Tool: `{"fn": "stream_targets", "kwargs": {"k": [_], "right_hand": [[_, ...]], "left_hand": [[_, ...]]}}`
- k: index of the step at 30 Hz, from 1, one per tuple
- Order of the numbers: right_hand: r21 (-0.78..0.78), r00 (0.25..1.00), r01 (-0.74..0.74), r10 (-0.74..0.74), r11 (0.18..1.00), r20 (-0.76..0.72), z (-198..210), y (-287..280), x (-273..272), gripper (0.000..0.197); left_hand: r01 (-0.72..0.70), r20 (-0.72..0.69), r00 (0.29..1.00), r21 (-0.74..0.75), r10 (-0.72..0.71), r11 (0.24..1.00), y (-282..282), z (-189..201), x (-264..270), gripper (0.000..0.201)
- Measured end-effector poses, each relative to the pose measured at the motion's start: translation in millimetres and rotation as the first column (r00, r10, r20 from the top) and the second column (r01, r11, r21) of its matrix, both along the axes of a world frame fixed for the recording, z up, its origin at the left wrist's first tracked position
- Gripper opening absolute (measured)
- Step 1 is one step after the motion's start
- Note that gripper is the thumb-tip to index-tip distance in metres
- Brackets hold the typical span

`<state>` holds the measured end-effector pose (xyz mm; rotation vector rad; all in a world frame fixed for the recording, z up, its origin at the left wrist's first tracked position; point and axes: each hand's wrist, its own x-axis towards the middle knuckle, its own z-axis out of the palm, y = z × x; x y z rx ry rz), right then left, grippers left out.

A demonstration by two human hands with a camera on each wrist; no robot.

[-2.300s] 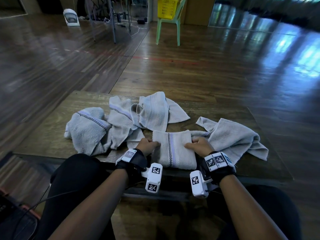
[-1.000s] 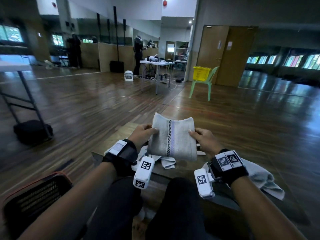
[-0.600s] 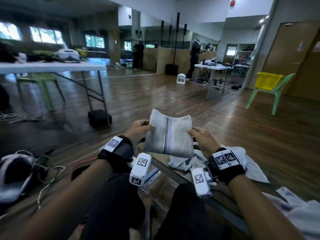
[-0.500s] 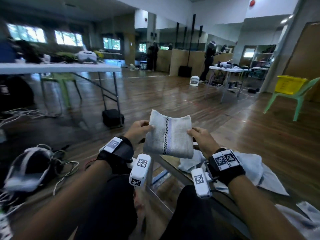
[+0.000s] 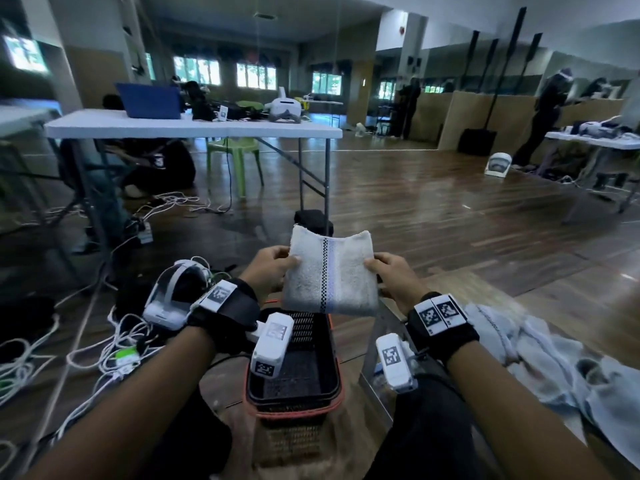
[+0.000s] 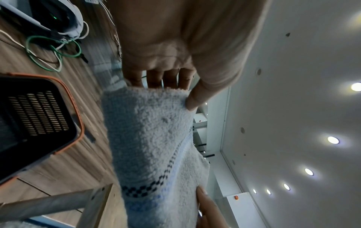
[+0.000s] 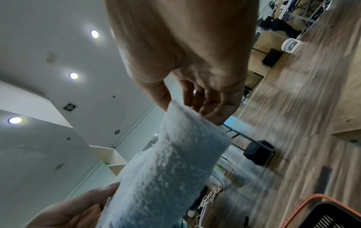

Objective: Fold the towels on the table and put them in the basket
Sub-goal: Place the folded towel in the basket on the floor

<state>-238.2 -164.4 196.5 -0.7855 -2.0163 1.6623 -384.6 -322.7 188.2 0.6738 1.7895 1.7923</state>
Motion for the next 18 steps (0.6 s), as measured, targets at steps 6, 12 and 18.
{"fn": "stream_targets", "kwargs": {"k": [6, 12, 18], "right_hand": [[-0.020, 0.994, -0.039, 0.041, 0.999, 0.104, -35.9, 6.0, -60.2, 0.028], [-0.041, 0.946, -0.048, 0.059, 0.998, 0.318, -130.9, 28.9, -131.3, 0.030], [-0.089, 0.822, -0.091, 0.125, 0.992, 0.555, -266.3, 56.2, -199.7, 0.016]], "left_hand": [[-0.055, 0.045, 0.997, -0.073, 0.058, 0.996, -0.2, -40.9, -51.9, 0.013], [-0.098, 0.194, 0.970, -0.241, 0.147, 0.965, 20.5, -139.0, -104.4, 0.021], [-0.094, 0.200, 0.952, -0.528, 0.232, 0.844, 55.1, -269.3, -155.8, 0.012]]}}
